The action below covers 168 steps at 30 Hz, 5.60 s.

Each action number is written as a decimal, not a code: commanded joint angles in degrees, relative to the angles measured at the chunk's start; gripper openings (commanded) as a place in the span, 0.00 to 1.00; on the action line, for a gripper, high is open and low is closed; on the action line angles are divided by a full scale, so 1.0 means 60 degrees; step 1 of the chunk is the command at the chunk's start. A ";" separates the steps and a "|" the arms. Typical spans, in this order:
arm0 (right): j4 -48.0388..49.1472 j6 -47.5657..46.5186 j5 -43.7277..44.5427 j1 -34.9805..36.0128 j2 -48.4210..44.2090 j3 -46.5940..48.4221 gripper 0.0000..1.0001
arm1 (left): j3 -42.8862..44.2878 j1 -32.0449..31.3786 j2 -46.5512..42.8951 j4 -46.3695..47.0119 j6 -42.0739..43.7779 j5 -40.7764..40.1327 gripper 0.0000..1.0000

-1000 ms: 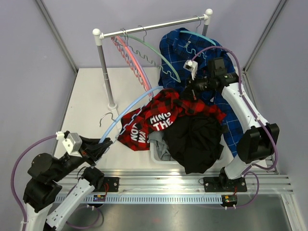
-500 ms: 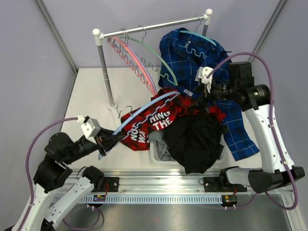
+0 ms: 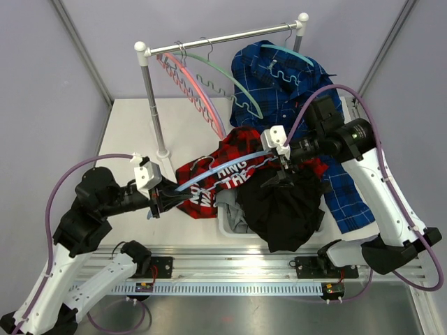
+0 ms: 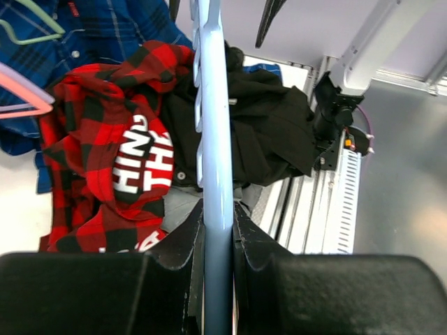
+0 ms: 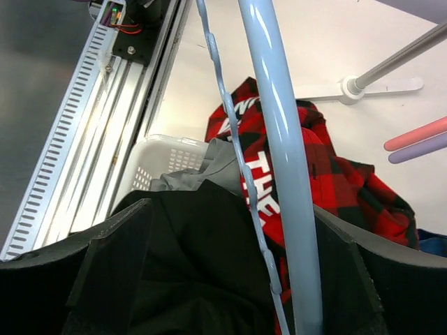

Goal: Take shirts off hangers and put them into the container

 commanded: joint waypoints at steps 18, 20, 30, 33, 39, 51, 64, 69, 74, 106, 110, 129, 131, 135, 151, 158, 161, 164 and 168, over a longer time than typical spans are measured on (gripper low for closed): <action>-0.0340 0.1075 -0.0918 0.0605 -0.0171 0.0158 0.19 | 0.0201 0.0036 0.0570 0.1418 0.0257 0.0806 0.00; -0.0106 0.1280 -0.0947 0.0591 -0.0346 -0.0047 0.09 | 0.0128 0.0036 0.0541 0.1491 0.0243 0.0777 0.00; 0.1271 0.3578 -0.0450 0.0416 -0.0816 -0.0268 0.00 | -0.0077 0.0036 0.0000 0.1988 -0.0093 -0.1272 0.54; 0.1828 0.4340 -0.0858 -0.0503 -0.1079 -0.0444 0.00 | -0.0136 0.0036 -0.0468 0.2237 -0.0226 -0.2223 0.78; 0.3073 0.6201 -0.1798 -0.2351 -0.1446 -0.0137 0.00 | -0.0048 0.0036 -0.1699 0.1829 0.0038 -0.5502 0.99; 0.4202 0.8618 -0.0525 -0.5414 -0.1387 0.1665 0.00 | -0.1789 0.0036 -0.3165 0.0598 -0.0855 -0.8056 0.99; 0.4904 0.8459 0.2113 -0.6001 -0.1520 0.0333 0.00 | -0.2479 0.0036 -0.3561 0.0612 -0.1002 -0.7983 0.99; 0.4863 0.8400 0.2041 -0.6001 -0.0746 0.0302 0.00 | -0.2626 0.0036 -0.3590 0.0700 -0.1075 -0.7837 0.99; 0.4422 0.8488 0.1630 -0.5521 0.0340 0.1166 0.00 | -0.2743 0.0036 -0.3707 0.0759 -0.1251 -0.7792 0.99; 0.4217 0.7697 0.5849 -0.0845 0.5819 0.6383 0.00 | -0.3446 0.0036 -0.3093 0.1387 -0.2159 -0.6035 0.99; 0.4304 0.7478 0.5864 -0.0816 0.5586 0.5871 0.10 | -0.3520 0.0036 -0.2479 0.1593 -0.2189 -0.5582 0.99; 0.4877 0.5706 0.5119 -0.1840 0.0562 -0.0353 0.99 | -0.4194 0.0036 0.1579 0.4872 -0.3844 -0.3648 0.99; 0.4715 0.5267 0.4474 -0.1987 0.0108 -0.1349 0.99 | -0.4193 0.0036 0.2150 0.5210 -0.4091 -0.3311 0.99; 0.4657 0.5119 0.3317 -0.2485 -0.0537 -0.2858 1.00 | -0.4267 0.0036 0.3088 0.6072 -0.4663 -0.3558 0.99; 0.4101 0.3993 0.1573 -0.2515 -0.1841 -0.4619 0.99 | -0.4516 0.0183 0.3049 0.6722 -0.5267 -0.3925 0.03; 0.1832 0.1562 0.0753 -0.2515 -0.1725 -0.3463 0.99 | -0.3116 0.0182 0.0791 0.2714 -0.3525 -0.3911 0.00; 0.1171 0.1018 0.0109 -0.2515 -0.1549 -0.2921 0.99 | -0.1958 0.0197 0.0527 0.0563 -0.2645 -0.3823 0.00; 0.1009 0.1148 -0.0463 -0.2442 -0.1198 -0.2409 0.99 | -0.1048 0.0197 0.0206 -0.0353 -0.2248 -0.3648 0.00; 0.0541 0.1719 -0.0610 -0.1858 -0.0393 -0.1208 0.99 | 0.0123 0.0197 0.0203 -0.0326 -0.2159 -0.3048 0.00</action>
